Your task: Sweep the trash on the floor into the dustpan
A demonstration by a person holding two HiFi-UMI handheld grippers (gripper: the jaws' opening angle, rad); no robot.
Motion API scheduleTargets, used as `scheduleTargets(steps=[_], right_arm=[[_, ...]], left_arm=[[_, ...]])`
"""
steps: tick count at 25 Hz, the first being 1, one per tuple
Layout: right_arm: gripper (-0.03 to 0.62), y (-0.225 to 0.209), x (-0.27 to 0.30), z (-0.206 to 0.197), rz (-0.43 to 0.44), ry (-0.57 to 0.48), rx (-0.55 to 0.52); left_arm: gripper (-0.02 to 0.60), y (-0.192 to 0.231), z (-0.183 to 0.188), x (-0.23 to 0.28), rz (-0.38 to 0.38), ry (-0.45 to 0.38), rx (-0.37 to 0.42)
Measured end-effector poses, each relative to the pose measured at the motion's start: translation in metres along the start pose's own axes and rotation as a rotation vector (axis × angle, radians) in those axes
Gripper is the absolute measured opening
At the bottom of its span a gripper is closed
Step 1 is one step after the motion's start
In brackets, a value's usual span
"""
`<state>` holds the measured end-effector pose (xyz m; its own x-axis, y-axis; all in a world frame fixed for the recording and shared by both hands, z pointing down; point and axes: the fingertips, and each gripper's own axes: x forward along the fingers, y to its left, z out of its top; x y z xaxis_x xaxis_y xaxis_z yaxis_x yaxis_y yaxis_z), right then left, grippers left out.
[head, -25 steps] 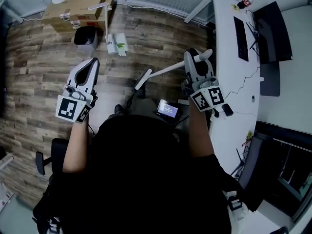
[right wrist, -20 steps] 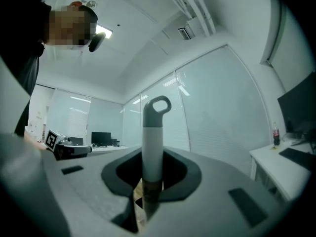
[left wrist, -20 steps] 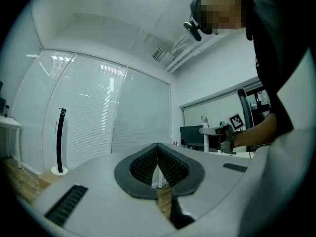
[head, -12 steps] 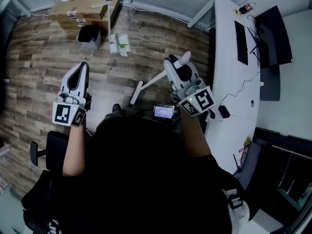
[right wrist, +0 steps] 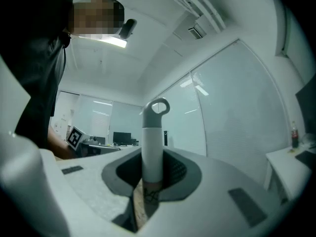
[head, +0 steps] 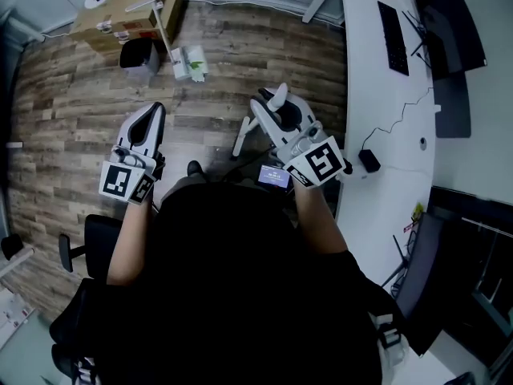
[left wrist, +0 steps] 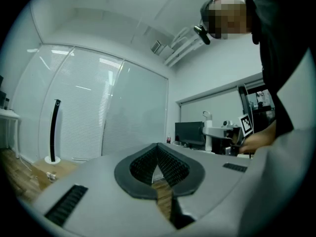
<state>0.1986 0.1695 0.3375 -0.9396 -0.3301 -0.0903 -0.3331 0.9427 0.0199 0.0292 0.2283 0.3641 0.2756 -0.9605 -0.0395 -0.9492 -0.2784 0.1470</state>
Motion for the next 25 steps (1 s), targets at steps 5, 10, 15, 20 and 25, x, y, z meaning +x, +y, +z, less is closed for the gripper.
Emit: scheduleTargets(steps=[5,10,15,20,25], right_arm=[[0.067,-0.018,-0.02,0.002,-0.06,-0.005,-0.008],[0.067,-0.031,-0.03,-0.001,-0.097,0.005,0.0],[0.067,-0.036,-0.032,-0.004,-0.109,0.007,0.013],[0.067,-0.038,-0.036,-0.006,-0.105,0.0,0.021],[0.067,-0.041,-0.038,-0.006,-0.11,-0.003,0.025]], left_arm=[[-0.005,-0.017,-0.019,0.018,-0.049,0.053,0.063],[-0.005,-0.02,-0.019,0.024,-0.059,0.049,0.064],[-0.005,-0.018,-0.025,0.028,-0.055,0.073,0.054],[-0.005,-0.024,-0.026,0.034,-0.072,0.083,0.063],[-0.005,-0.024,-0.025,0.036,-0.065,0.093,0.076]])
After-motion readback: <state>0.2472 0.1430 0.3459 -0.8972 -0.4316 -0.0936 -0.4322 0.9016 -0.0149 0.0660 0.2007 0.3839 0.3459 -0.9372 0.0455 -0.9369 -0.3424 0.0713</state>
